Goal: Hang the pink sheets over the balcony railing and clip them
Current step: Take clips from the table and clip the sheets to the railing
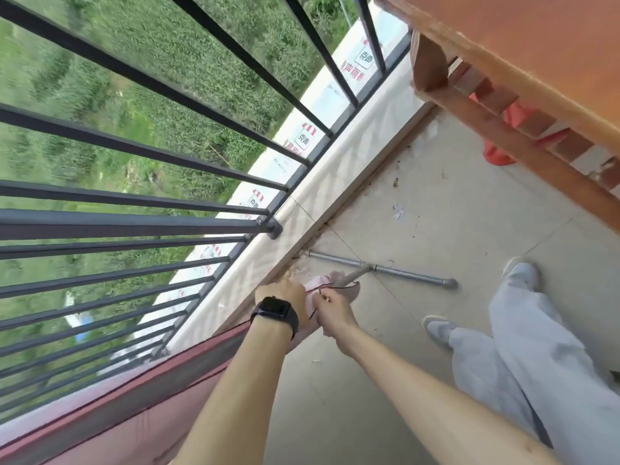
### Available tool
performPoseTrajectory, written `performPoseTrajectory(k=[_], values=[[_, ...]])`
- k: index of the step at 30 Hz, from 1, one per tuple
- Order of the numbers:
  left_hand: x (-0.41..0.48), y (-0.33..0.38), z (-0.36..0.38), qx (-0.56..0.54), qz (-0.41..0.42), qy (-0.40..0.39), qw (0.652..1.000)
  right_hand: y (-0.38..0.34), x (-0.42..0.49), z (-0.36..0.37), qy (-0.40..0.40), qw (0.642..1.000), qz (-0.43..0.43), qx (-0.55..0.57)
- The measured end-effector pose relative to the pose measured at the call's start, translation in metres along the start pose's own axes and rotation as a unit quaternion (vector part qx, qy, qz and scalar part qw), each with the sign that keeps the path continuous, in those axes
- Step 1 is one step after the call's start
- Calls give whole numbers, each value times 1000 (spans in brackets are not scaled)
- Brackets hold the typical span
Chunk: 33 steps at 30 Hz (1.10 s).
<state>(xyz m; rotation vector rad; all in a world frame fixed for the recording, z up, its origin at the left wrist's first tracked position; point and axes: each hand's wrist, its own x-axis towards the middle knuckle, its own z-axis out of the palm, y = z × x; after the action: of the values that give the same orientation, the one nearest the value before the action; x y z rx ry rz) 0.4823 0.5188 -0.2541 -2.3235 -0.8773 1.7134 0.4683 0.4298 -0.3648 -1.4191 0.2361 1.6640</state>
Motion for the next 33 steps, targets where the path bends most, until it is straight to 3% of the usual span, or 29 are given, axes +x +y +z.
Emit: performPoseTrajectory(k=[4,8,10,12,15,18,24,33], values=[[8,0,-9,-69,-22,-22,997,-16,8,1,-32,998,-32,-40],[13,1,-2,29,16,-22,999,-14,13,-11,-107,994,12,32],[17,1,1,22,21,-2,1000,-9,17,-21,-131,990,36,32],[17,-2,0,-1,34,5,999,-5,23,-36,-114,993,34,-22],[15,-14,2,-82,20,16,996,2,41,-57,-17,986,-19,-162],[17,-17,3,-128,3,38,991,9,59,-71,19,951,-63,-303],[27,-15,5,-82,-5,33,996,11,97,-75,-75,819,-145,-550],[45,9,23,-37,-66,72,995,4,142,-74,-127,666,-314,-664]])
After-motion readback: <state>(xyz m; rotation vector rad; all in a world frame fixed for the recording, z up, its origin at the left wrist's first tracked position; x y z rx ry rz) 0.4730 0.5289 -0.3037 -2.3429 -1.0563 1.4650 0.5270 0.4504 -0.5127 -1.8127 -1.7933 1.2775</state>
